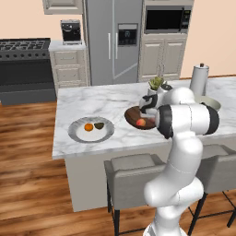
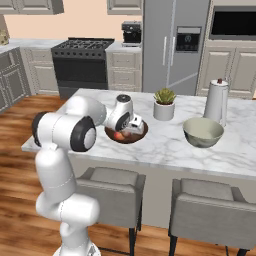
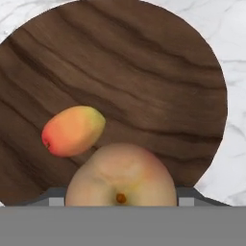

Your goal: Take the fruits from the plate on the dining counter and place two fruits in each bowl.

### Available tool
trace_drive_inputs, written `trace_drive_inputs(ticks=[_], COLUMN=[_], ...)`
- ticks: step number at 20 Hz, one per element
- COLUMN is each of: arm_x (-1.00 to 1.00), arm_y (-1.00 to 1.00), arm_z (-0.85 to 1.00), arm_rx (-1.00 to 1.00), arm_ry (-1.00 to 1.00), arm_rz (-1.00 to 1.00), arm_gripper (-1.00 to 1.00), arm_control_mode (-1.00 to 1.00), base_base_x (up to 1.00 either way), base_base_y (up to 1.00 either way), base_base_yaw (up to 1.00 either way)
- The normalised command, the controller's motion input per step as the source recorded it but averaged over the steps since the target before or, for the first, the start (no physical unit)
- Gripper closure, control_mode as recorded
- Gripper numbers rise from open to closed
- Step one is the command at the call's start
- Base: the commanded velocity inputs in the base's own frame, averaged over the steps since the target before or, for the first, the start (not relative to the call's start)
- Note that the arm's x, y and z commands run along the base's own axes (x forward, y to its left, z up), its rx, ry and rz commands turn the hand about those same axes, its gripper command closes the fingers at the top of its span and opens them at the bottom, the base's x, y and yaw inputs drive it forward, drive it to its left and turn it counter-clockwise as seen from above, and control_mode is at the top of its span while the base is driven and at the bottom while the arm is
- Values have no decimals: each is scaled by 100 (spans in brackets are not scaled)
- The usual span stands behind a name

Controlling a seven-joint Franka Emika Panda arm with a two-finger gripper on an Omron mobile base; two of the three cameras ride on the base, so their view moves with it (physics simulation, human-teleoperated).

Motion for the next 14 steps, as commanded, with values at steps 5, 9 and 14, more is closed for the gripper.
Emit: trace_drive_inputs(ticks=[5,9,14], arm_x=[13,8,0], arm_y=[0,0,0], arm_z=[-20,-1,4], arm_rx=[-1,0,0], arm_ry=[0,0,0], arm_rz=[0,0,0], arm_gripper=[100,-100,-100], arm_control_mode=[-100,-100,-100], base_base_x=[0,0,0], base_base_y=[0,0,0], base_base_yaw=[0,0,0])
